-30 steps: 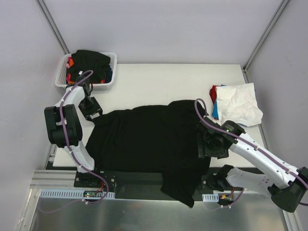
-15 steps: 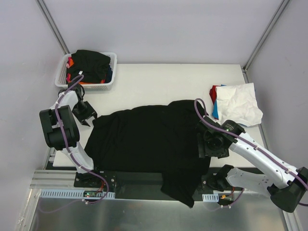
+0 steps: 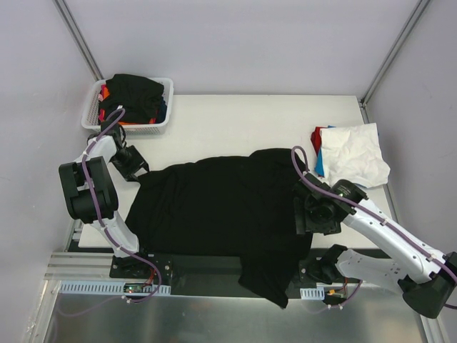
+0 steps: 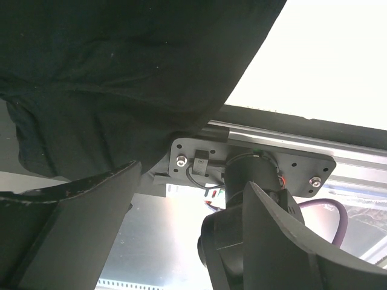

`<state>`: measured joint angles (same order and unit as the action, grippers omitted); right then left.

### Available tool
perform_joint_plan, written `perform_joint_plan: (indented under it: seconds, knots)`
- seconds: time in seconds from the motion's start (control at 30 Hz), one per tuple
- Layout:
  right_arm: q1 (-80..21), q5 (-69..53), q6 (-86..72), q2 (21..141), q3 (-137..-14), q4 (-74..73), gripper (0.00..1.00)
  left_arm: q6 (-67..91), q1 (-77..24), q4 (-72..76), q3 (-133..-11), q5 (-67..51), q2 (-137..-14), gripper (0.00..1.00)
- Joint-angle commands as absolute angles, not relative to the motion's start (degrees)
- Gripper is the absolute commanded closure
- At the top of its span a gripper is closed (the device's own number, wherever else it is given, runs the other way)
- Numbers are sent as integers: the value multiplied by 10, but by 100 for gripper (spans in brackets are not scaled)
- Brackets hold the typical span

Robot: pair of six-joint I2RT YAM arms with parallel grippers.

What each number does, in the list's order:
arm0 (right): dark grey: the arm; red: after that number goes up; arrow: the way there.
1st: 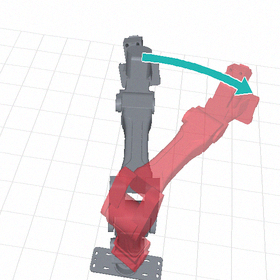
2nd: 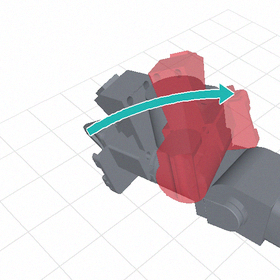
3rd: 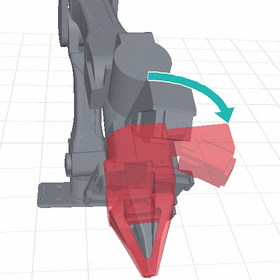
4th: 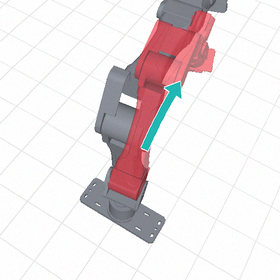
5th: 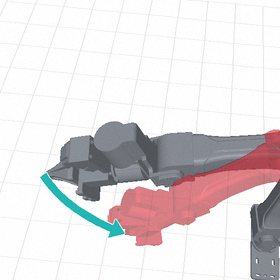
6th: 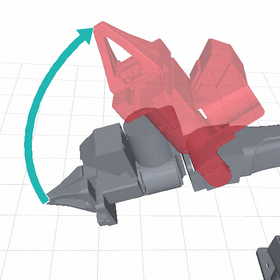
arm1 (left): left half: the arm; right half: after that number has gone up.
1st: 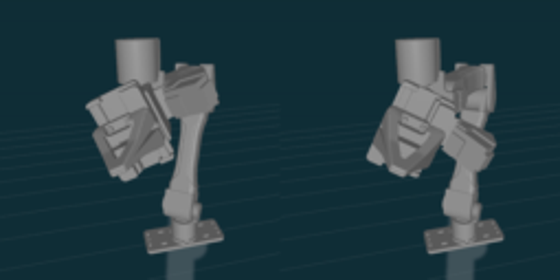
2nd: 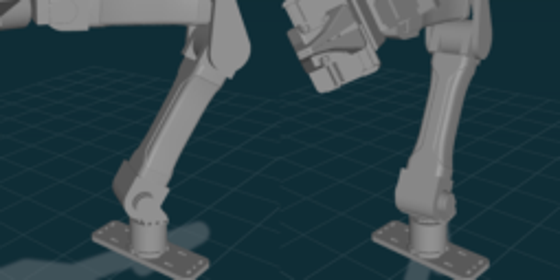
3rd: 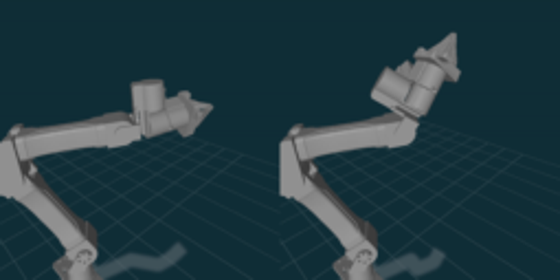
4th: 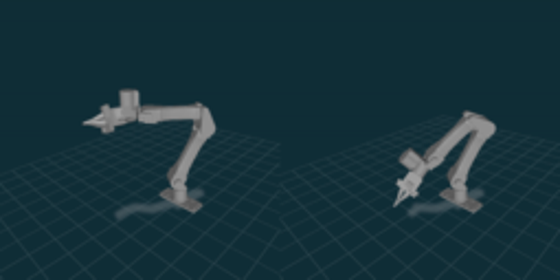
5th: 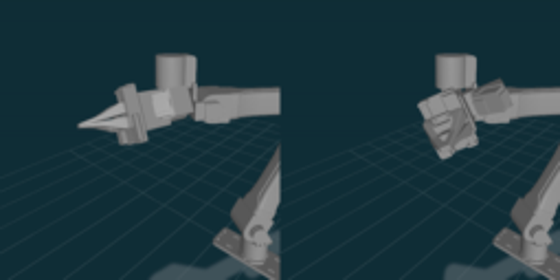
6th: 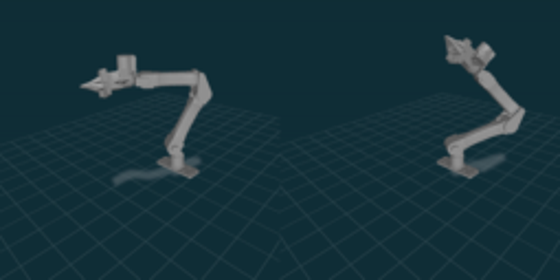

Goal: Fold and stack the t-shirts

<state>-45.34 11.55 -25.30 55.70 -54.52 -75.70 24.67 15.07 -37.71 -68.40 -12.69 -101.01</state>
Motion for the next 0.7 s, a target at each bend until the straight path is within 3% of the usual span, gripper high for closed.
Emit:
perform_joint_plan:
  seconds: [0.0,0.2,0.23,0.3,0.33,0.67]
  knots:
    - [-450,123,-254,544,-555,-864,27,247,151,-367,-684,-153,-991,51]
    - [-450,125,-252,549,-558,-864,27,256,151,-360,-690,-144,-992,53]
    - [-449,125,-251,550,-559,-864,27,258,151,-360,-693,-142,-991,61]
    - [-450,126,-252,552,-561,-865,27,260,152,-361,-698,-132,-989,94]
    - [-450,126,-251,552,-561,-865,27,260,151,-360,-700,-131,-989,100]
    - [-449,126,-250,556,-560,-866,27,268,148,-363,-767,-134,-998,100]
